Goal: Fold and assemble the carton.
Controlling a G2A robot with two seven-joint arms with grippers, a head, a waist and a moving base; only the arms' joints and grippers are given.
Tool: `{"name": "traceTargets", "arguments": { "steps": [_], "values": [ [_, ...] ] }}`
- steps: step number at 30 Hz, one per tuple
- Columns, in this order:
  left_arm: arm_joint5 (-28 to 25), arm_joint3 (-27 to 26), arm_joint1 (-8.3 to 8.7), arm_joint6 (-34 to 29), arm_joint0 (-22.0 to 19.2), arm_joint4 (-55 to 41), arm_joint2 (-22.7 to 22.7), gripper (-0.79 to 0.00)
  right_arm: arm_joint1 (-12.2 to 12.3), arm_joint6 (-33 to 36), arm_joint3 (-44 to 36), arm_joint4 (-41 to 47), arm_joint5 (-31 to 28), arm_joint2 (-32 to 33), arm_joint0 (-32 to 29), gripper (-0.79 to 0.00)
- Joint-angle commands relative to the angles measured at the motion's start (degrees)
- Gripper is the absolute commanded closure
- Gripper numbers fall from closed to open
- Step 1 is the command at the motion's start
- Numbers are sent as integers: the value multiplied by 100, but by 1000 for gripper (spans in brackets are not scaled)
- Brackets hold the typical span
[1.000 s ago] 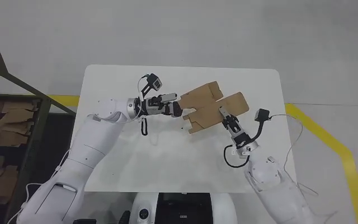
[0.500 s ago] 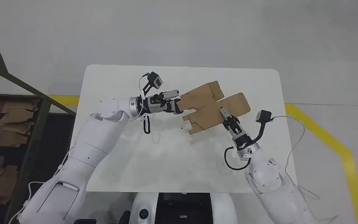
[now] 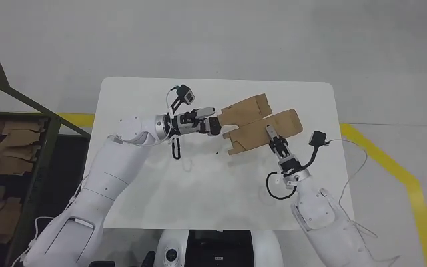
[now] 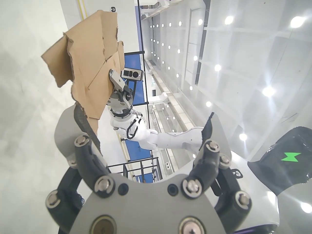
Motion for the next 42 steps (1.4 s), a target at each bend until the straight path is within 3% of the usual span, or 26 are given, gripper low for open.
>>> {"name": "traceTargets", "arguments": {
  "steps": [1,20,34,36,37,38,42],
  "values": [
    [-20,-13,0,22,7,-1,-27,-785,-14,-30,-12,-105,31,-29,-4,0],
    [-437,159,-92,527,-95,373,54,-785,-101,211,-165,61,10,47,-106,0],
    [-332,122,-142,675,-102,750,198,-776,-165,216,-202,132,48,128,-125,0],
    [-331,127,-148,676,-113,769,205,-597,-174,224,-204,128,57,133,-123,0],
    [-344,128,-150,686,-118,779,200,-434,-178,228,-204,125,58,136,-123,0],
    [-358,130,-151,705,-120,794,192,-379,-183,223,-203,126,62,140,-124,0],
    [-363,120,-155,740,-109,815,170,-323,-201,235,-200,115,78,146,-128,0]
  ]
}}
